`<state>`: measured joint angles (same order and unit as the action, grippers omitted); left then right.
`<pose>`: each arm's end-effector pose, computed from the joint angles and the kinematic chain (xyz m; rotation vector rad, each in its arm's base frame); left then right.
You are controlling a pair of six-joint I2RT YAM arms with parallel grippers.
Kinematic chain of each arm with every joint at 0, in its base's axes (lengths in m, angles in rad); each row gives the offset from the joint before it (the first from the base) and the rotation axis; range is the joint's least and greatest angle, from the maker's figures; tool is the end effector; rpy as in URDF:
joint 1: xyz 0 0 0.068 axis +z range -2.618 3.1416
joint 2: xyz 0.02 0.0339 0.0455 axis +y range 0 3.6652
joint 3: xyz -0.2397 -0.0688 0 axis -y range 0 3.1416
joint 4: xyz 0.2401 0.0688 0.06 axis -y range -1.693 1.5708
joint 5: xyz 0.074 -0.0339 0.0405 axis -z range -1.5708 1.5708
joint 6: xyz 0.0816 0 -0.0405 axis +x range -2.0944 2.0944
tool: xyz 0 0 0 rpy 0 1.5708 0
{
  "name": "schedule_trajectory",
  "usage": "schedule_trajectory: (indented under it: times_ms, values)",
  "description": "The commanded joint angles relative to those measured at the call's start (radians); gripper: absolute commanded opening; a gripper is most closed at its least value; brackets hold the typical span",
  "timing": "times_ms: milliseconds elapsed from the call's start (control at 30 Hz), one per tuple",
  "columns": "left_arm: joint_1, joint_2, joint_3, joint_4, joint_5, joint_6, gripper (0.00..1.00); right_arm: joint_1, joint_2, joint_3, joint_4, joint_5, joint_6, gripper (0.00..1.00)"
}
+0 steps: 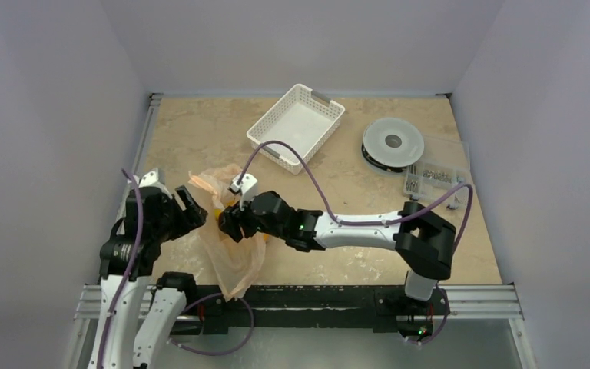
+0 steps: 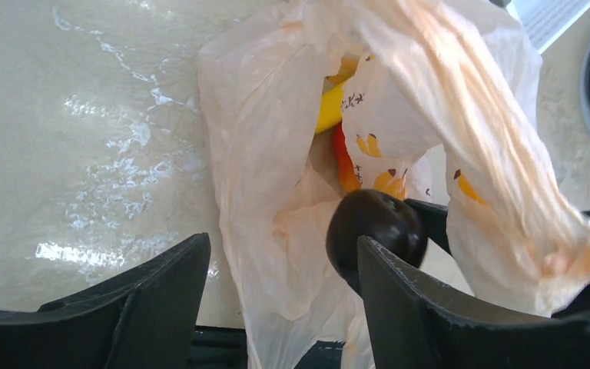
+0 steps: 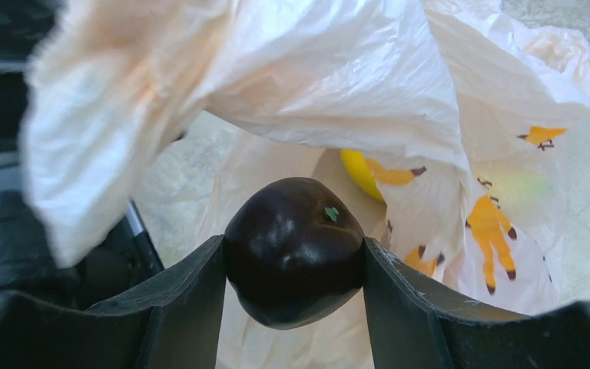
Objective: Take the fake fruits out of the plastic bag
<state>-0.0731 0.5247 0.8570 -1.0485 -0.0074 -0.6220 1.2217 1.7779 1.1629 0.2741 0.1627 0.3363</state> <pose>0.1370 -0.0094 0.2665 -0.6304 2.2246 -0.3506 0.1649 0.4142 0.2069 -0.7556 1.8636 0.8798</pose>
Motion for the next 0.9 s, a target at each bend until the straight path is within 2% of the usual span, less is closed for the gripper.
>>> schedule_trajectory:
  times_ms: [0,133,267,367,467,567,767,867]
  values:
    - [-0.001,0.129,0.043,0.109,0.11,0.206,0.71,-0.007,-0.111,-0.07,-0.065,-0.054,0.029,0.05]
    - [-0.001,0.215,0.043,0.152,0.121,0.269,0.71,-0.007,-0.197,-0.09,-0.163,-0.045,0.01,0.03]
    - [-0.001,0.218,0.006,0.202,0.08,0.35,0.72,-0.012,-0.298,-0.147,-0.208,0.088,-0.028,0.04]
    - [-0.002,0.19,-0.012,0.216,0.043,0.353,0.71,-0.036,-0.305,-0.126,-0.297,0.226,-0.047,0.03]
    - [-0.002,0.167,-0.035,0.249,0.098,0.351,0.72,-0.124,-0.306,-0.122,-0.31,0.253,-0.037,0.04]
    - [-0.002,0.171,-0.035,0.247,0.098,0.353,0.72,-0.273,-0.273,-0.099,-0.26,0.215,0.004,0.05]
    - [-0.003,0.205,-0.024,0.238,0.128,0.366,0.72,-0.422,-0.064,0.17,-0.246,0.192,-0.028,0.07]
    - [-0.002,0.209,-0.026,0.238,0.124,0.366,0.73,-0.468,0.076,0.358,-0.32,0.218,-0.065,0.08]
